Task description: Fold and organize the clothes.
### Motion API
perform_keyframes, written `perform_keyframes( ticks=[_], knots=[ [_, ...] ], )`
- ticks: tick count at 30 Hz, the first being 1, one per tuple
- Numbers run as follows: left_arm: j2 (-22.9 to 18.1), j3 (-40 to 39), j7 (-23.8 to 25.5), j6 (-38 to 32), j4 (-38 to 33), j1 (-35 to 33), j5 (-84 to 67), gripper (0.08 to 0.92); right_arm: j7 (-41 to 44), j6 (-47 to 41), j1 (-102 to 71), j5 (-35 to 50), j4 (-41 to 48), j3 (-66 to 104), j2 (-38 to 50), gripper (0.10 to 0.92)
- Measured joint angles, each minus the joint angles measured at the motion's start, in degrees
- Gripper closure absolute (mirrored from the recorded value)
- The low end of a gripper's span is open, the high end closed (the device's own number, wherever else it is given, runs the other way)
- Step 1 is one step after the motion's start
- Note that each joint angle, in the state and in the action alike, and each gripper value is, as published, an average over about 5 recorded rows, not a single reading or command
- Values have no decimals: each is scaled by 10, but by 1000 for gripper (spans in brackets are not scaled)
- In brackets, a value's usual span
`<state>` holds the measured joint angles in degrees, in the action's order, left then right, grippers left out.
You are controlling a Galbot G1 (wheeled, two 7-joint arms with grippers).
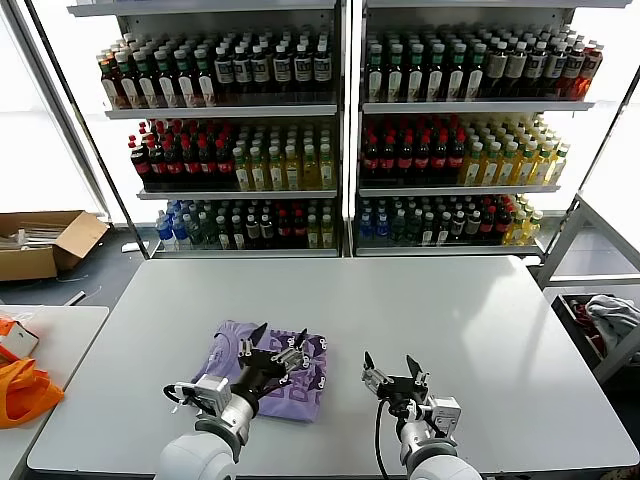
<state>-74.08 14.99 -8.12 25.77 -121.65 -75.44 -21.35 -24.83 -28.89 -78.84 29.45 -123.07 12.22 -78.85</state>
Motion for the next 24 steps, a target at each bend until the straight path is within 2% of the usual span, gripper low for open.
perform_keyframes(
  ticks=[7,10,17,24],
  knots=[
    [1,40,-20,6,-12,-19,13,177,-35,-21,57,118,31,-33,-4,206],
    [0,52,-25,9,-14,-26,17,177,-43,-26,75,154,45,-50,-2,243],
    [-1,68,-33,13,-13,-36,23,177,-55,-34,106,206,78,-83,3,372],
    [-1,80,-38,16,-8,-38,24,177,-62,-38,121,229,107,-102,-1,573]
  ],
)
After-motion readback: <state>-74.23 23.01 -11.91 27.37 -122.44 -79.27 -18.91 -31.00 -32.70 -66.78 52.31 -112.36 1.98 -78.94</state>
